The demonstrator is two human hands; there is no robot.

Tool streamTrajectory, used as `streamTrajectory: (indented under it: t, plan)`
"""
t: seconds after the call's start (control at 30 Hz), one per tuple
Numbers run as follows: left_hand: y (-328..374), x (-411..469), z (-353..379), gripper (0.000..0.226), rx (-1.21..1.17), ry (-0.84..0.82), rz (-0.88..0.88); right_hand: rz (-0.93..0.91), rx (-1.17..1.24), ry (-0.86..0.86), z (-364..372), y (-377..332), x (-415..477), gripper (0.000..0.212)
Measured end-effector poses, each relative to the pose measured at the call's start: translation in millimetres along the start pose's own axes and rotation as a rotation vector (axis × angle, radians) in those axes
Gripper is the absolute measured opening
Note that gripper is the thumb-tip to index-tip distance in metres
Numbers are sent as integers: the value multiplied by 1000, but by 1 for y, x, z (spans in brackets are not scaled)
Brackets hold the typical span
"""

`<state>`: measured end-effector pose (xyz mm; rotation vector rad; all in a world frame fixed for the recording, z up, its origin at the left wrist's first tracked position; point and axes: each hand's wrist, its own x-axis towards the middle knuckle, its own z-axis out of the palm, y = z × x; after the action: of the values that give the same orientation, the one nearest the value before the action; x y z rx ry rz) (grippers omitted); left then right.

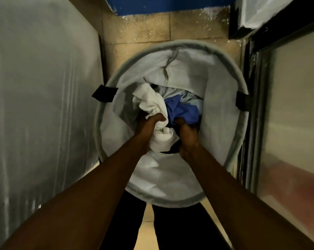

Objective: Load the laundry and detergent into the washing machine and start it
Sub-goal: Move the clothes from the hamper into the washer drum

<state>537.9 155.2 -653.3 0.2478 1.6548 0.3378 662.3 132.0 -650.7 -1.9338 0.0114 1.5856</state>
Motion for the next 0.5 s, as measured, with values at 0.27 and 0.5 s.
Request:
streamTrajectory:
  t: [0.27,0.5]
  plan:
    - [49,-126,-18,40,-69,-71,115,100,-38,-23,-1,-68,-118,82]
    - [68,-157,-7,11,-71,-81,106,235,-19,-85,-15,-82,-123,32]
